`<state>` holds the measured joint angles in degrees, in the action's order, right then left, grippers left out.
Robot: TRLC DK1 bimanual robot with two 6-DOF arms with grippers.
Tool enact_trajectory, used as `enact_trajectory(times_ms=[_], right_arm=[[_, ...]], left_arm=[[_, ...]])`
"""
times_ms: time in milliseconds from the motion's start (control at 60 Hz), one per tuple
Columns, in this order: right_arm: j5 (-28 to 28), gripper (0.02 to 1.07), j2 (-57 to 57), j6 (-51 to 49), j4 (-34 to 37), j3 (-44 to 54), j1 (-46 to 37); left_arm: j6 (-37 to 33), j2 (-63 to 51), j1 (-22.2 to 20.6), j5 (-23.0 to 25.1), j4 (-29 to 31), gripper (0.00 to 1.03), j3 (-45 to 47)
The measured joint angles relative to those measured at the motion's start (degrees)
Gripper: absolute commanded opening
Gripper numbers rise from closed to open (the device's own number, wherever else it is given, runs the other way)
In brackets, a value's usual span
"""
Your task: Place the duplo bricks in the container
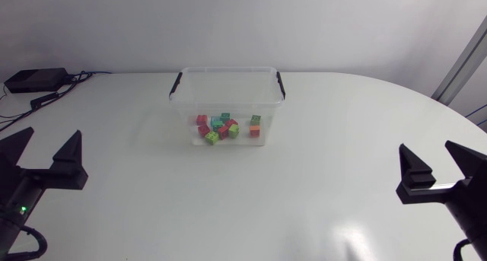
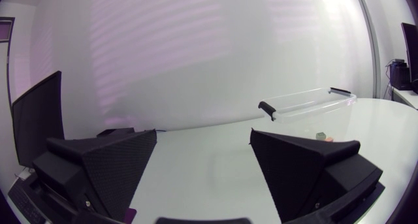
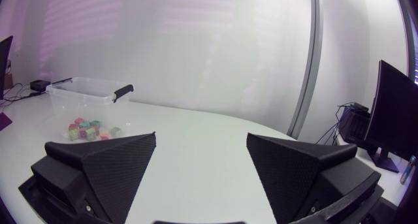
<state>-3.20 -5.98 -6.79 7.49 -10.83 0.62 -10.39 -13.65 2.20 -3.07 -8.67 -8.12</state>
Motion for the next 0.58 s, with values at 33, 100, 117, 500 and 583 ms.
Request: enact_trajectory(times_ms=[33, 100, 117, 500, 583], right_arm=[[0.07, 1.02, 0.39, 0.44, -0.28, 0.68, 0.0], [0.48, 1.02, 1.16, 1.11, -1.03, 2.08, 0.0], [0.61, 1.02, 1.31, 1.29, -1.42, 2.43, 0.0], [3.02, 1.02, 5.51, 5.16, -6.36, 9.57, -0.17], [3.02, 1.02, 5.73, 5.31, -6.45, 9.57, -0.37]], left_arm=[[0.46, 0.9, -0.13, 0.13, 0.61, 1.0, 0.48], [1.75, 2.84, -0.35, 0.68, 2.1, 1.0, 1.51], [2.05, 3.28, -0.42, 0.7, 2.38, 1.0, 1.73], [8.48, 13.0, -1.9, 2.69, 8.79, 1.0, 6.91], [8.92, 13.27, -1.9, 2.8, 8.79, 1.0, 7.02]])
